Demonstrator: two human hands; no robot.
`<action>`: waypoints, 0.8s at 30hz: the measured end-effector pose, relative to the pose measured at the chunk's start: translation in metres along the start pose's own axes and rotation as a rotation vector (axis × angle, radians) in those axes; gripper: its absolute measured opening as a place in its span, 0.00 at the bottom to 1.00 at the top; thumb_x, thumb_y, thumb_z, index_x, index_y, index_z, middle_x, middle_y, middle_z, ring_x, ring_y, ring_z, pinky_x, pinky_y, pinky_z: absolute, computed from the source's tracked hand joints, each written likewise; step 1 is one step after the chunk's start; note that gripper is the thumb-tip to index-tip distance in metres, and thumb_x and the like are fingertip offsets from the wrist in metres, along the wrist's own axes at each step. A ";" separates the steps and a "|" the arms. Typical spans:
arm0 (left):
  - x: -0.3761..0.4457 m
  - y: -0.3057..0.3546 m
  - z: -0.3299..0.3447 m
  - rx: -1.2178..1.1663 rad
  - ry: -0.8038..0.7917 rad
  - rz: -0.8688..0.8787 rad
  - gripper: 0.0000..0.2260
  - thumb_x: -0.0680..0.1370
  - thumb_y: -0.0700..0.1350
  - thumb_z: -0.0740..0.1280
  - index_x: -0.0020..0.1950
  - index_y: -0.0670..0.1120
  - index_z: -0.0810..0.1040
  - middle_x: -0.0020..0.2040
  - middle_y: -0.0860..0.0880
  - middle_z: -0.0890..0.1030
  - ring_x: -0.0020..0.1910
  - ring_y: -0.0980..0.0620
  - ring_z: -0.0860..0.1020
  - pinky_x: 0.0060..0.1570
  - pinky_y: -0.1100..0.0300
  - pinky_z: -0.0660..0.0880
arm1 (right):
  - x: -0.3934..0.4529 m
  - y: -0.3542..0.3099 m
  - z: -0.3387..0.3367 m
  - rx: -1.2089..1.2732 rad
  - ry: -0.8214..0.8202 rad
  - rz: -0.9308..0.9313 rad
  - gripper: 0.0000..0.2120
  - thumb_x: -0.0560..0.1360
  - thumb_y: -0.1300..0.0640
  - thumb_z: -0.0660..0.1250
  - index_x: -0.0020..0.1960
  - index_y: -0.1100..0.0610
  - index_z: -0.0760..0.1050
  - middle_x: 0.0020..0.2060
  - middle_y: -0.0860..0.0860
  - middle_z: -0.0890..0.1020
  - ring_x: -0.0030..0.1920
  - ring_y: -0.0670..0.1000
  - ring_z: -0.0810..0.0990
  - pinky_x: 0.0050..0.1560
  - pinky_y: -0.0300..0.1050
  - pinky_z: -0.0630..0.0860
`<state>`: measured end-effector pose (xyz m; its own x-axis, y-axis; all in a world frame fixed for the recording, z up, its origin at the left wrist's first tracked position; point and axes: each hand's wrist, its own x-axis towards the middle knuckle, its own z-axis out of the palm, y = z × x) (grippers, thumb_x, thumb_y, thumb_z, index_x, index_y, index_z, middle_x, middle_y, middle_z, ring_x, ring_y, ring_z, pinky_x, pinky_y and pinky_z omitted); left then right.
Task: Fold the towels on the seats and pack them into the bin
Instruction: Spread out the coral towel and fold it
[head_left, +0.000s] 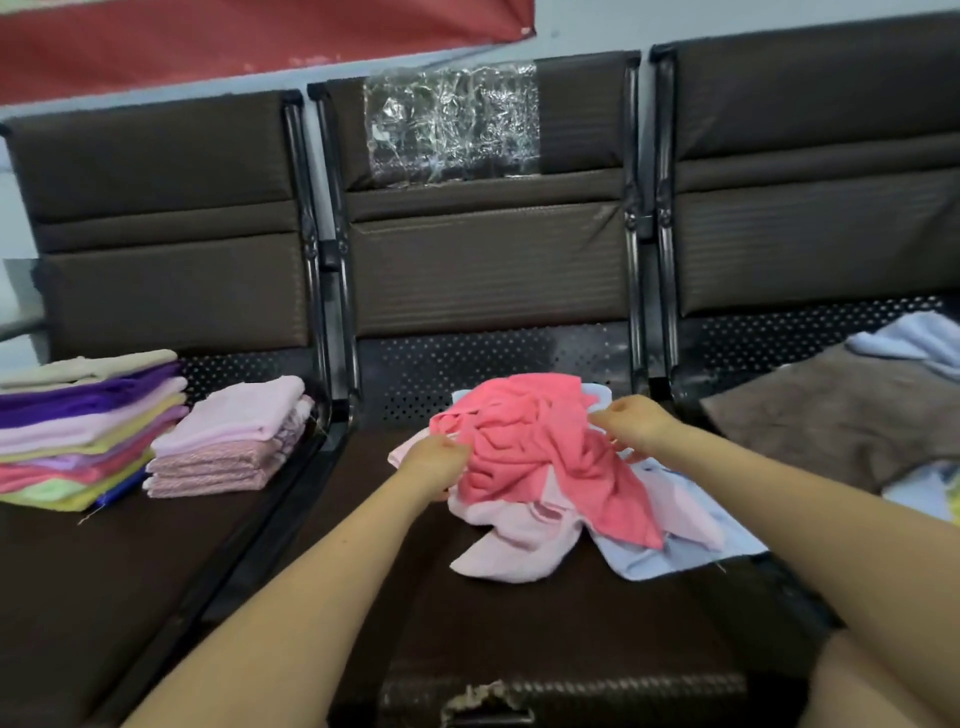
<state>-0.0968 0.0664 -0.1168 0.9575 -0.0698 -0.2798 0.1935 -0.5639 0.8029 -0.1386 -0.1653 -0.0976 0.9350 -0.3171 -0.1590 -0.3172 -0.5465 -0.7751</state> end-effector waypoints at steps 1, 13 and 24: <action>0.002 -0.002 -0.001 0.053 0.021 0.004 0.12 0.80 0.48 0.59 0.46 0.43 0.78 0.49 0.41 0.79 0.49 0.44 0.78 0.54 0.50 0.78 | 0.002 0.002 0.003 -0.048 -0.012 -0.016 0.14 0.78 0.56 0.64 0.34 0.54 0.69 0.28 0.49 0.73 0.27 0.46 0.71 0.25 0.35 0.68; 0.027 -0.002 0.012 -0.220 -0.016 0.002 0.08 0.77 0.39 0.65 0.39 0.48 0.74 0.40 0.48 0.77 0.42 0.47 0.77 0.48 0.52 0.77 | 0.031 -0.006 0.025 0.113 0.034 -0.219 0.15 0.76 0.58 0.67 0.31 0.56 0.70 0.27 0.48 0.75 0.30 0.44 0.74 0.38 0.40 0.72; -0.036 0.031 -0.039 -0.712 0.116 0.285 0.13 0.77 0.35 0.57 0.37 0.44 0.77 0.29 0.50 0.77 0.30 0.55 0.74 0.30 0.65 0.71 | -0.013 -0.033 0.001 0.775 -0.137 -0.137 0.09 0.78 0.59 0.63 0.43 0.56 0.80 0.38 0.50 0.82 0.43 0.48 0.77 0.43 0.38 0.72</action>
<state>-0.1169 0.0837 -0.0613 0.9996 -0.0240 0.0136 -0.0104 0.1300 0.9915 -0.1405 -0.1424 -0.0707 0.9848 -0.1605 -0.0663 -0.0444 0.1364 -0.9897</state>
